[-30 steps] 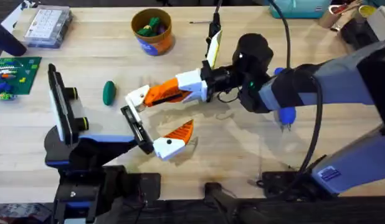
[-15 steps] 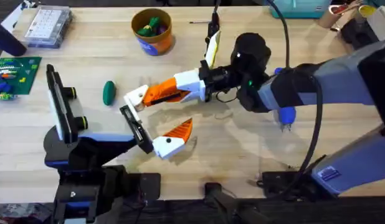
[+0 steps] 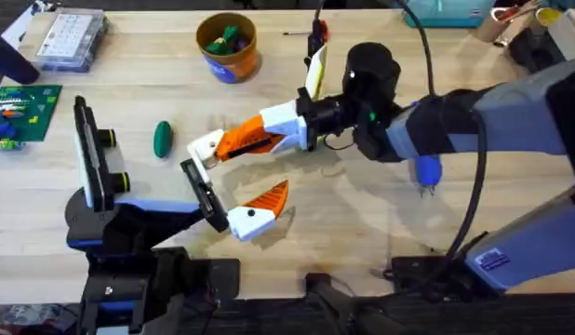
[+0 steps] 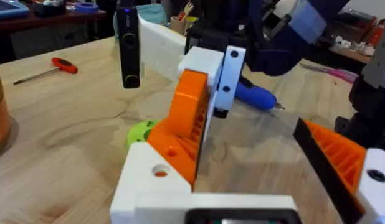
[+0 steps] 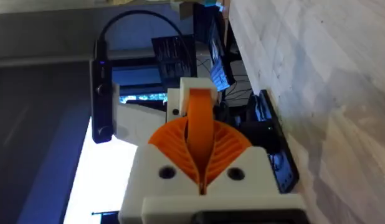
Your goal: Pick up the gripper from the table and insert it into the empty holder that is missing its gripper. Then pick up a screw, insert it into the mounting hole, and use the screwdriver to tighten it. Finally, clean up the table by picking up the vegetable and placing it into the bucket.
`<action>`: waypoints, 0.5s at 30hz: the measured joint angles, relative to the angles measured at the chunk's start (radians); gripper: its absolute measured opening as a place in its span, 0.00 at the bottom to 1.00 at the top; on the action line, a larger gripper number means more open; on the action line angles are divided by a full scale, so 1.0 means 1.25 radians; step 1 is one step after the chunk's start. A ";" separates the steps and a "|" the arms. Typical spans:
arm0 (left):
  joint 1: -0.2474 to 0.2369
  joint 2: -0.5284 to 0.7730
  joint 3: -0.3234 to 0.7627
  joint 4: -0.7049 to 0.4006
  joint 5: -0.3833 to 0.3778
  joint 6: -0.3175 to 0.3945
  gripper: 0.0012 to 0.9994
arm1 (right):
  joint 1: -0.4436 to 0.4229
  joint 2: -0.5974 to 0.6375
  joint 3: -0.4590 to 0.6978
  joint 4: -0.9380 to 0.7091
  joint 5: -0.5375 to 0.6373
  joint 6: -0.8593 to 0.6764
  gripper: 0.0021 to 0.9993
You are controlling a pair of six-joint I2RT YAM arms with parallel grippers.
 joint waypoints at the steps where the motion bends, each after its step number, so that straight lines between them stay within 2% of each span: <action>1: 0.001 0.000 0.000 0.000 0.000 -0.003 0.99 | 0.000 -0.001 0.009 -0.028 -0.003 -0.008 0.01; 5: 0.003 0.001 0.000 0.000 -0.003 -0.008 0.99 | 0.000 -0.006 0.031 -0.092 -0.009 -0.040 0.01; 15: 0.004 0.001 0.000 0.001 -0.009 -0.008 0.99 | 0.005 -0.006 0.036 -0.101 -0.004 -0.081 0.01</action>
